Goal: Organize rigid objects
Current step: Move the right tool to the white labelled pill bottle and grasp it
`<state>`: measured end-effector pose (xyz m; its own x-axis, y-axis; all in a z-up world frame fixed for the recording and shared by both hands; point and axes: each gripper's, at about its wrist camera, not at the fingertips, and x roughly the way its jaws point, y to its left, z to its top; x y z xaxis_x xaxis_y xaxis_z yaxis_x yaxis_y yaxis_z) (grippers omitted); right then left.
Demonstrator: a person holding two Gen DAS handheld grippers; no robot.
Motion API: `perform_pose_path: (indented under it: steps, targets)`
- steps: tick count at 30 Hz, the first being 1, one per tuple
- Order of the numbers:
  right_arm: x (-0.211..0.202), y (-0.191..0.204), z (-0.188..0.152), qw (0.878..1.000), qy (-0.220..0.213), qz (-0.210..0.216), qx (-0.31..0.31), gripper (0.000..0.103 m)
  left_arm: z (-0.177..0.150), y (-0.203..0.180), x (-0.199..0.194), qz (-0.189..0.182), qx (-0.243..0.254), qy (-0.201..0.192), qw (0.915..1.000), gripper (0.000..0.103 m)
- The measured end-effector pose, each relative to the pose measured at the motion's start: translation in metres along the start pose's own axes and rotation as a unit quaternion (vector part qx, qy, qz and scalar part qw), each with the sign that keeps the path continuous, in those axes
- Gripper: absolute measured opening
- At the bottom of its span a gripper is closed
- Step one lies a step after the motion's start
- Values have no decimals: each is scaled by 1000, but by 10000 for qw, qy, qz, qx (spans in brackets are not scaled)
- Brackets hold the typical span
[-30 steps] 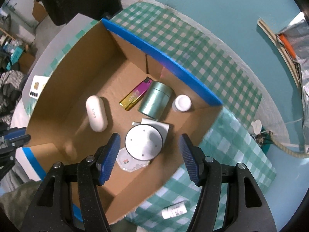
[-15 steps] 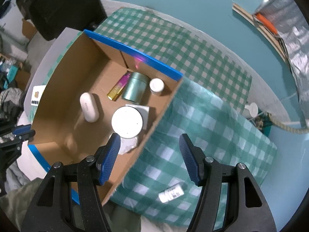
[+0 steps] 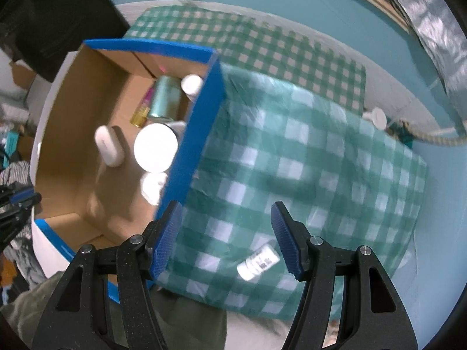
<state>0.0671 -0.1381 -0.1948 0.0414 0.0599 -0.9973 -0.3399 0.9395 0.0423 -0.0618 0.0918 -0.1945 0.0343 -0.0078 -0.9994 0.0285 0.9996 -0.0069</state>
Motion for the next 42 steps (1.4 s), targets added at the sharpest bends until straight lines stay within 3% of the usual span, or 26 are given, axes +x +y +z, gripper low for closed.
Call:
perform_pose_path:
  steps: [8,23,32,42]
  targets:
    - [25,-38,-28,9962,304,-26,811,64,1,0,0,-8,34,5,10000,9]
    - [82,-89,-75,9687,713,270,2363,64,5,1,0,-22,98,31,9999,9]
    - [107,-94,-87,9616,798,322,2605,63,5,1,-1,-28,115,21,9999,9]
    - [123,-90,-84,9640,845,308,2501,32,5,1,-1,-18,110,30,9999,9]
